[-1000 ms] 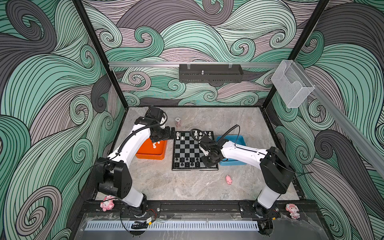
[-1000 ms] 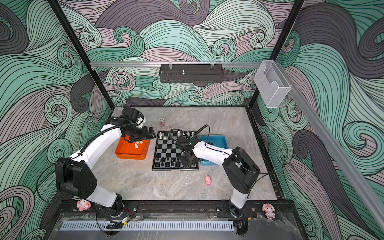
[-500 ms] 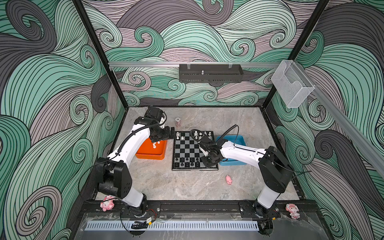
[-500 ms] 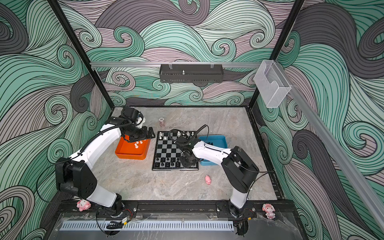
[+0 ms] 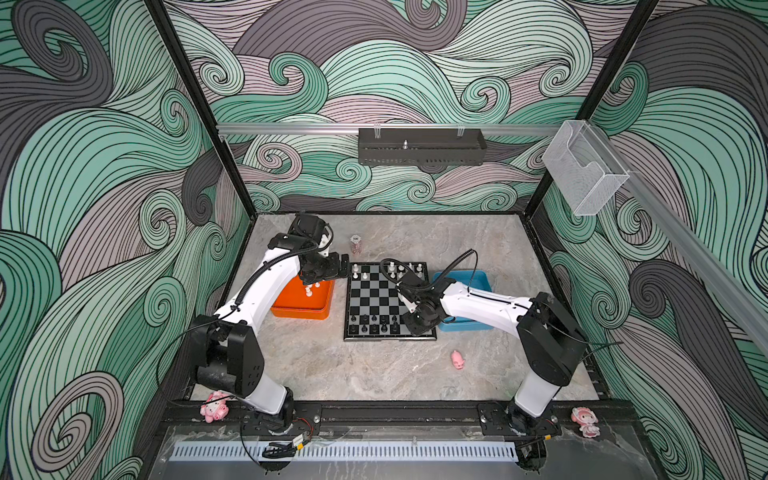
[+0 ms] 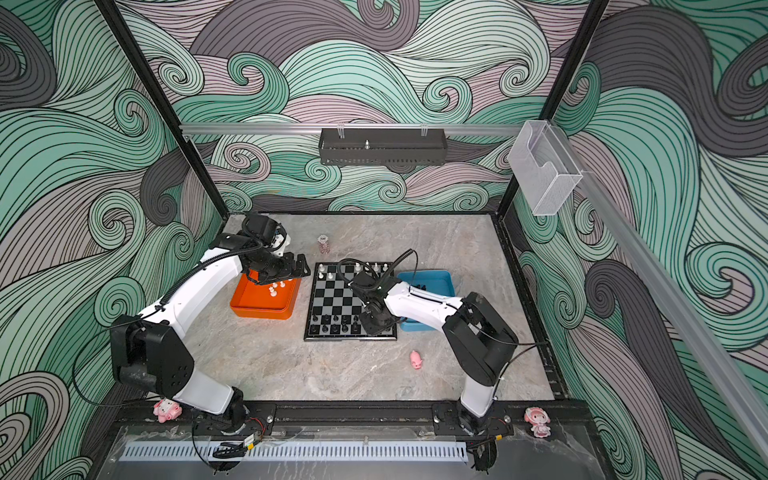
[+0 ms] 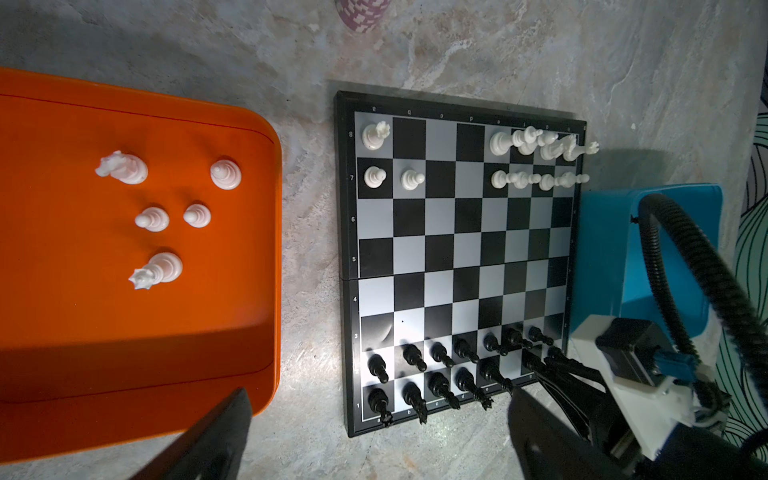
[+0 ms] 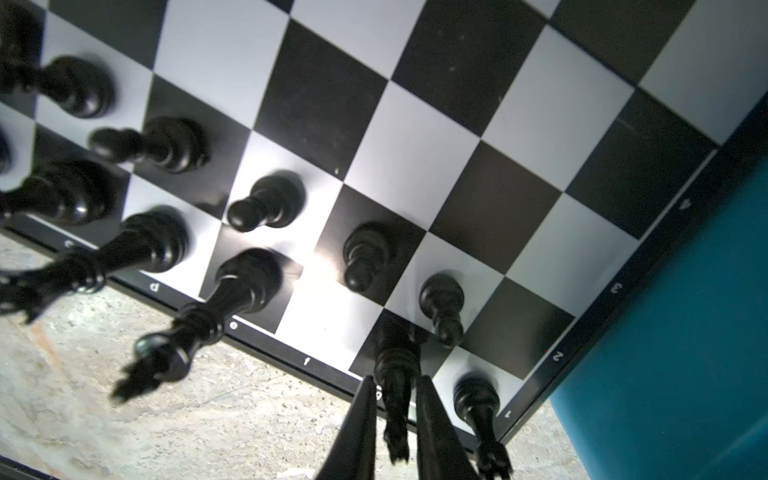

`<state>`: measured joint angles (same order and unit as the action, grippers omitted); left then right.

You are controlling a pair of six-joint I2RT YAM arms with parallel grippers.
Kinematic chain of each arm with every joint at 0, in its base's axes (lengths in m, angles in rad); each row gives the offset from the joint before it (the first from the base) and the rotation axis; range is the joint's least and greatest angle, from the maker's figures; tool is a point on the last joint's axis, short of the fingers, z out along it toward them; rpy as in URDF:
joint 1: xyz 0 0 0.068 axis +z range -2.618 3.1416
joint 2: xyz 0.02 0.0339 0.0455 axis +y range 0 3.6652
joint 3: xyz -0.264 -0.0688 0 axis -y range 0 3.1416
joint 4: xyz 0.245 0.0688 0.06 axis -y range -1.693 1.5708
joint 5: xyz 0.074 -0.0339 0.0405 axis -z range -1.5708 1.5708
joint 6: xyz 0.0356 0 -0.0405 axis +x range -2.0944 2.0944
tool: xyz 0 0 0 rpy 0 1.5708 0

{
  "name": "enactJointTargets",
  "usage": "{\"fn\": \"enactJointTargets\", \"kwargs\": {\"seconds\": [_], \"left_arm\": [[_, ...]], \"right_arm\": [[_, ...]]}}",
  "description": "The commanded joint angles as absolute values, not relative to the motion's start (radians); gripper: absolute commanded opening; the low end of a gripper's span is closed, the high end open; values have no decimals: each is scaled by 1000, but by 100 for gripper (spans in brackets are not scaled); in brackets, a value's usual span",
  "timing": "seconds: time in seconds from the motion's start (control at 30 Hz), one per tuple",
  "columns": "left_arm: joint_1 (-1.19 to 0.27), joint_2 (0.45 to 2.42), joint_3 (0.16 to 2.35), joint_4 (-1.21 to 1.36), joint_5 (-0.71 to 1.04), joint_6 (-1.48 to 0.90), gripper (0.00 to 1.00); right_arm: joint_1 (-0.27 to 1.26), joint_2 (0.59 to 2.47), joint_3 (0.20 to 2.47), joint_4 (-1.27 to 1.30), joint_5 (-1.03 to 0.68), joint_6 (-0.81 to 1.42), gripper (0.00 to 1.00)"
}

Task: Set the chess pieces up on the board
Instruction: 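Lower the black knight with the right gripper onto the square beside the rook, then open the right gripper and lift it back over the blue tray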

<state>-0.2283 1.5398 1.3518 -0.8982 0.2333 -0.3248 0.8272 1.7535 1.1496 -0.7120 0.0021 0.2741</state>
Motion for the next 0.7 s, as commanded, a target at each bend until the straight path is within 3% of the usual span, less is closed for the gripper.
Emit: {"fn": "enactJointTargets", "kwargs": {"seconds": [0.0,0.67], "left_arm": [[-221,1518,1353,-904,242,-327,99],[-220,1519,1370,-908,247,-327,99]], "right_arm": [[827,1747,1148,-713,20,275,28],[795,1608,1240,-762,-26,285,41]]}}
